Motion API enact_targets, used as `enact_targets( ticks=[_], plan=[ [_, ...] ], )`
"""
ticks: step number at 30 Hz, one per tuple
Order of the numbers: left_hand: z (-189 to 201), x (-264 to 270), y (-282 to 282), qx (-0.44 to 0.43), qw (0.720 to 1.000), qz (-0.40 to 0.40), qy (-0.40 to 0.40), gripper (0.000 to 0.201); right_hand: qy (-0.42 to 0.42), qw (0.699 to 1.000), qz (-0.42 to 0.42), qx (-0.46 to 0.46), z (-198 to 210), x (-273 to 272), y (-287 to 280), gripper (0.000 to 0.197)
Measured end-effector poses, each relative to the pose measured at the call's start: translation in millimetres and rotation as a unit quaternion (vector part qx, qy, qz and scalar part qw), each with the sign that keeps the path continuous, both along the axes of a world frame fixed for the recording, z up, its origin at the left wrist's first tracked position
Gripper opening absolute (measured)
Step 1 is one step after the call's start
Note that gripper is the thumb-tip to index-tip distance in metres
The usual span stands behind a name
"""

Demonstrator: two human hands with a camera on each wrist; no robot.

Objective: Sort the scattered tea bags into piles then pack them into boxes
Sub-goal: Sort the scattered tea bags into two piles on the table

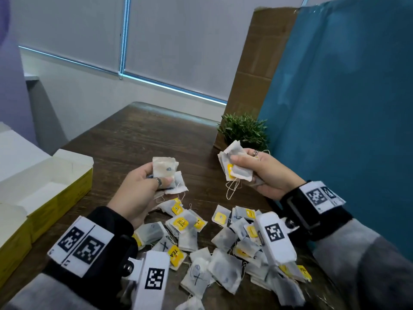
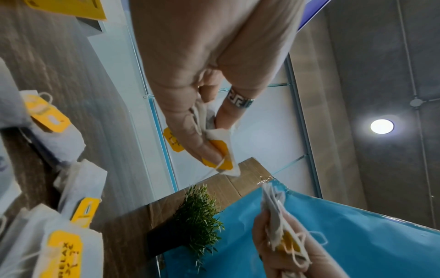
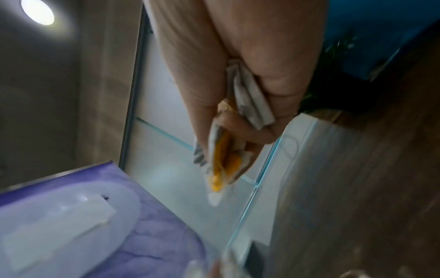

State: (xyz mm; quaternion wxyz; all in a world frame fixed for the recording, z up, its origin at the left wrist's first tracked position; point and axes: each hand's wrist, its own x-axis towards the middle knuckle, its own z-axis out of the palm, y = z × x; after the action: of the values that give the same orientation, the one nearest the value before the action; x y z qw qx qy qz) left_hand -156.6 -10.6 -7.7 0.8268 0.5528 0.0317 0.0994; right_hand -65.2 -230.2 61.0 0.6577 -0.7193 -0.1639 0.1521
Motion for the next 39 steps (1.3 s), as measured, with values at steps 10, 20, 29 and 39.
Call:
enact_targets(
  ticks=[10, 20, 29, 39],
  plan=[
    [-3, 2, -2, 0.003, 1.0, -0.01, 0.013, 0.032, 0.099, 0.994, 0.04, -0.01, -32, 10, -7, 0.016],
    [2, 5, 7, 0.064, 0.997, -0.018, 0.043, 0.043, 0.091, 0.995, -0.047, -0.016, -25, 42, -19, 0.018],
    [40, 65, 32, 0.223, 0.971, 0.004, 0.083, 0.04, 0.079, 0.955, -0.164, -0.234, -85, 187, -58, 0.077],
    [6, 125, 63, 0.278, 0.937, 0.017, 0.211, 0.045, 0.171, 0.952, -0.241, -0.078, -73, 138, -45, 0.033]
  ],
)
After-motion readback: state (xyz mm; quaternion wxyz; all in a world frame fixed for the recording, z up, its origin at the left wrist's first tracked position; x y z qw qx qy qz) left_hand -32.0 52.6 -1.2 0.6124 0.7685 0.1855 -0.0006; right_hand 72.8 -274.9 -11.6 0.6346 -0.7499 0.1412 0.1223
